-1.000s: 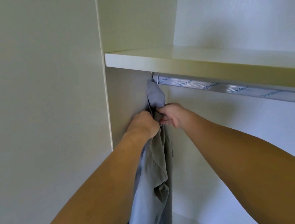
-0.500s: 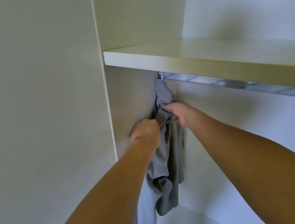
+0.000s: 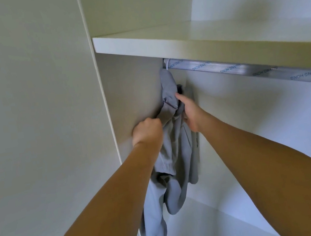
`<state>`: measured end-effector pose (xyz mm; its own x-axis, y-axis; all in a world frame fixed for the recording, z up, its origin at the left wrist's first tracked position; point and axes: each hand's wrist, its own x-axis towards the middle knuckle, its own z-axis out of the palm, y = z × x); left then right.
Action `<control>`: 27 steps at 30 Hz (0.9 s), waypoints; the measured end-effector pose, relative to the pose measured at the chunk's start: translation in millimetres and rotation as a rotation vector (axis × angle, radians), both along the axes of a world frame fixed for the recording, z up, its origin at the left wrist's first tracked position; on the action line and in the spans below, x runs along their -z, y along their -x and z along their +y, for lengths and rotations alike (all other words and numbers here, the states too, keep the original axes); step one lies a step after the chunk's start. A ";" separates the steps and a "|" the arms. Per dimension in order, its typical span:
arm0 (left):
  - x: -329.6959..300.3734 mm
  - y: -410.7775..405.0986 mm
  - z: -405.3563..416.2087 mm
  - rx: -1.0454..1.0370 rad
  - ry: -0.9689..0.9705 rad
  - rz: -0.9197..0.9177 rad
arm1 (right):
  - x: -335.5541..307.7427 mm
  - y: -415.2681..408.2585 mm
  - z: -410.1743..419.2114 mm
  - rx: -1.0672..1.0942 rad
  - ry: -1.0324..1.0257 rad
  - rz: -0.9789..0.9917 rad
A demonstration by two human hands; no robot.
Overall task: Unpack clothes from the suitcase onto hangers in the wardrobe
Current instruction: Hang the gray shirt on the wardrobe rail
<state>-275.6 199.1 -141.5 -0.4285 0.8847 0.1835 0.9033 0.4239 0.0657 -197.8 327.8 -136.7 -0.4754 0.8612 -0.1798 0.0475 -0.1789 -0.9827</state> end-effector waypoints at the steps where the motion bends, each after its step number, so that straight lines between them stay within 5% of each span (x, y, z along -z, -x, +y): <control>1: -0.1 -0.1 -1.4 -0.010 -0.011 -0.013 | 2.0 -2.1 -2.3 -0.007 0.002 -0.006; 27: 10.2 -0.5 -34.9 -0.050 -0.191 -0.224 | 40.7 -33.7 -31.7 0.008 0.155 -0.073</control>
